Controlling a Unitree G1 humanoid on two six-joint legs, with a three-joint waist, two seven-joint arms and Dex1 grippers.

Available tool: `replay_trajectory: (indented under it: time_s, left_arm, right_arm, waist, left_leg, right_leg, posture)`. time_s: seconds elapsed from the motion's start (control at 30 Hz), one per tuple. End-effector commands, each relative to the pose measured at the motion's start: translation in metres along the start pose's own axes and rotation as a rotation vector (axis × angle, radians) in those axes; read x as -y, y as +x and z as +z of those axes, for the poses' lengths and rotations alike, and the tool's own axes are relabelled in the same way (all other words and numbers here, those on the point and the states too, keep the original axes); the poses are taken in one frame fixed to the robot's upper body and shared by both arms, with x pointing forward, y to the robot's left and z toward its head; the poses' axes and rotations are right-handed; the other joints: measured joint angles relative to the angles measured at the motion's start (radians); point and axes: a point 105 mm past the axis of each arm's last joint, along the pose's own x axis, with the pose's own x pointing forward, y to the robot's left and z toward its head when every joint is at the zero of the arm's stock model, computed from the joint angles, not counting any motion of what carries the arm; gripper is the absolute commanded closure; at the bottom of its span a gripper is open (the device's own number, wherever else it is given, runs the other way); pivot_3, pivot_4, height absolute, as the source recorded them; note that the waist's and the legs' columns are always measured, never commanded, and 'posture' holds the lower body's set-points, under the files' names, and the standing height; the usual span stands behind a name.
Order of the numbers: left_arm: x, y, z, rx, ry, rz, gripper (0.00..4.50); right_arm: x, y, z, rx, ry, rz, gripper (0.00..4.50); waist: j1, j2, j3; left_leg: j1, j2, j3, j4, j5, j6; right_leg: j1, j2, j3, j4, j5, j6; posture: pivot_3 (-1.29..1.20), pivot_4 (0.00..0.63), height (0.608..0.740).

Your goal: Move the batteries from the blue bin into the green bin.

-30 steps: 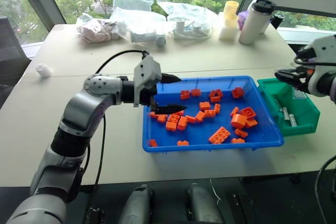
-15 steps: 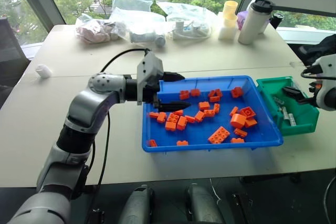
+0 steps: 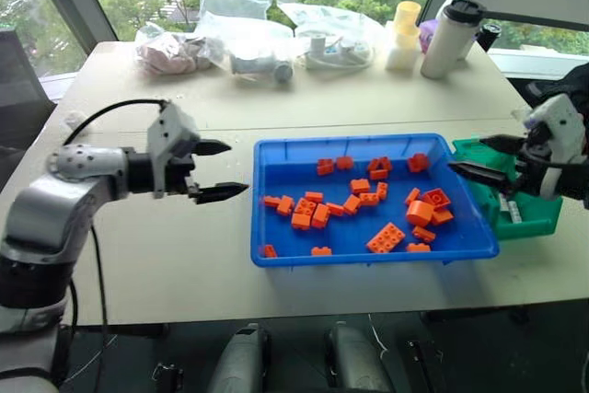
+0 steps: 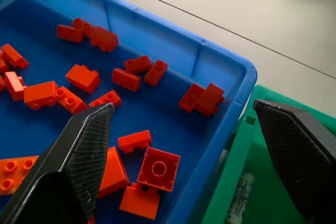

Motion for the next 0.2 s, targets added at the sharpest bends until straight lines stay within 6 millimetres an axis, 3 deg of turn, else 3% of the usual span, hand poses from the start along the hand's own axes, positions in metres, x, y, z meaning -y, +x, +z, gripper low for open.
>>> replay_trajectory:
  time_s: [0.03,0.2]
  left_arm:
    - [0.007,-0.015,0.008,0.01,0.007,0.033,0.0]
    - [0.012,-0.012,-0.001,0.017,-0.069,0.053,0.0]
  right_arm:
    - [-0.014,-0.017,0.011,0.031,-0.026,0.065,0.09]
    - [-0.026,-0.012,0.003,0.033,0.0,0.108,0.09]
  waist:
    - [-0.002,0.0,0.0]
    - [-0.009,0.0,0.0]
  left_leg:
    - [0.0,0.0,0.0,0.0,0.0,0.0]
    - [0.002,0.001,0.0,0.0,0.0,0.0]
  right_leg:
    - [0.0,0.0,0.0,0.0,0.0,0.0]
    - [0.001,0.0,0.0,0.001,0.0,0.0]
  posture:
    - [0.0,0.15,0.74]
    - [0.0,0.15,0.74]
